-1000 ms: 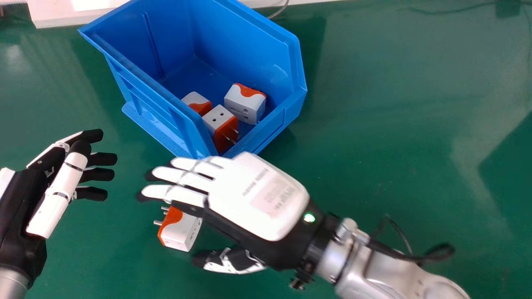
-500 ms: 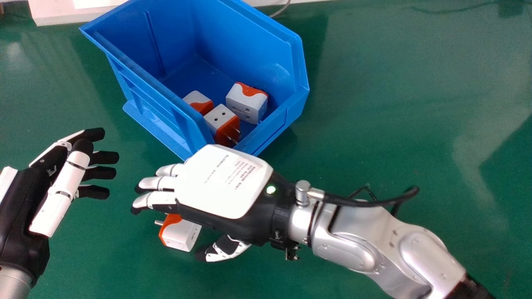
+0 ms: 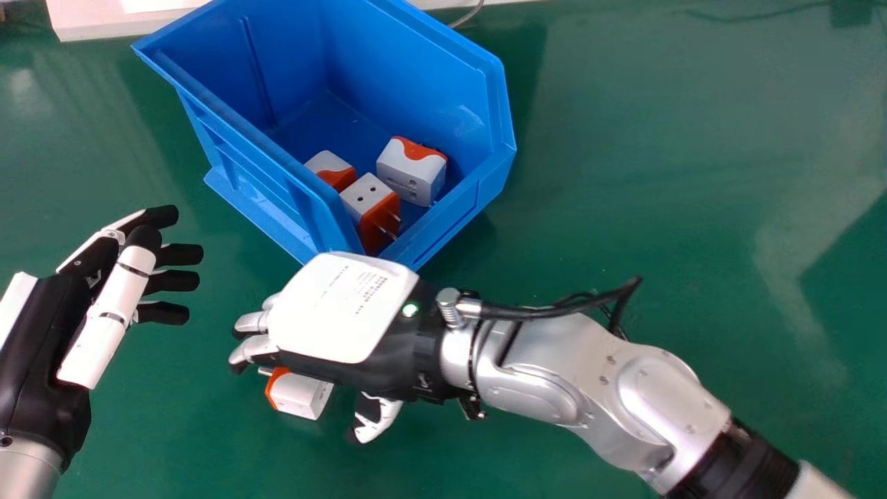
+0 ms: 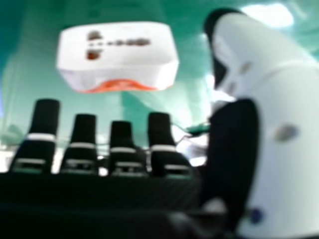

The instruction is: Pick all objects and put in blue box

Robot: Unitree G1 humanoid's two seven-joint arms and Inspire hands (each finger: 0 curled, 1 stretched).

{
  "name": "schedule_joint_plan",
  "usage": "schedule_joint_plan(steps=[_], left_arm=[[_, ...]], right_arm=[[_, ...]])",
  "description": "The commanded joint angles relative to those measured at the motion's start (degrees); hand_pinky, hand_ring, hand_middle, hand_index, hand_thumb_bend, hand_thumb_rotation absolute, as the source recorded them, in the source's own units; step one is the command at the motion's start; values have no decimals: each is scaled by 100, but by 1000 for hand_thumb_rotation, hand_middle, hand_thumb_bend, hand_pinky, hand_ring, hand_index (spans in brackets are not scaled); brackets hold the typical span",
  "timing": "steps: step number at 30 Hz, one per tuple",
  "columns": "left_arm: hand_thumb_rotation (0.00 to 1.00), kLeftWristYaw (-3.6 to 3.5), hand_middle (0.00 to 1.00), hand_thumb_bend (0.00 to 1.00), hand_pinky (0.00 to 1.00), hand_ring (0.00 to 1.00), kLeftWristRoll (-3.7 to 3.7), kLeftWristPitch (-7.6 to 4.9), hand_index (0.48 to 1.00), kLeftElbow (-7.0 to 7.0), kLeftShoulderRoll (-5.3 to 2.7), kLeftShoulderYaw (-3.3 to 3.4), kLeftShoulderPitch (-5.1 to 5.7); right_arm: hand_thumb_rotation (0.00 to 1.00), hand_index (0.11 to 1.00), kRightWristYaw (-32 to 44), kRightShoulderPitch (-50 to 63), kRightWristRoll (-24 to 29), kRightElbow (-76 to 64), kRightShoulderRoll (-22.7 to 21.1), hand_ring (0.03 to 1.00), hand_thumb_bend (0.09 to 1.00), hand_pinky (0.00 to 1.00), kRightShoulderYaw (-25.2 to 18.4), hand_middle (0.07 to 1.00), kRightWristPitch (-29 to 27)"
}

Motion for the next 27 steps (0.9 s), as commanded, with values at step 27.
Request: schedule_joint_plan(steps=[27], left_arm=[[855, 227, 731, 392, 606, 704, 221, 75, 816, -273, -37, -237, 4]], right_arm=[[62, 800, -555, -987, -374, 935, 234, 866, 653, 765, 307, 905, -97]])
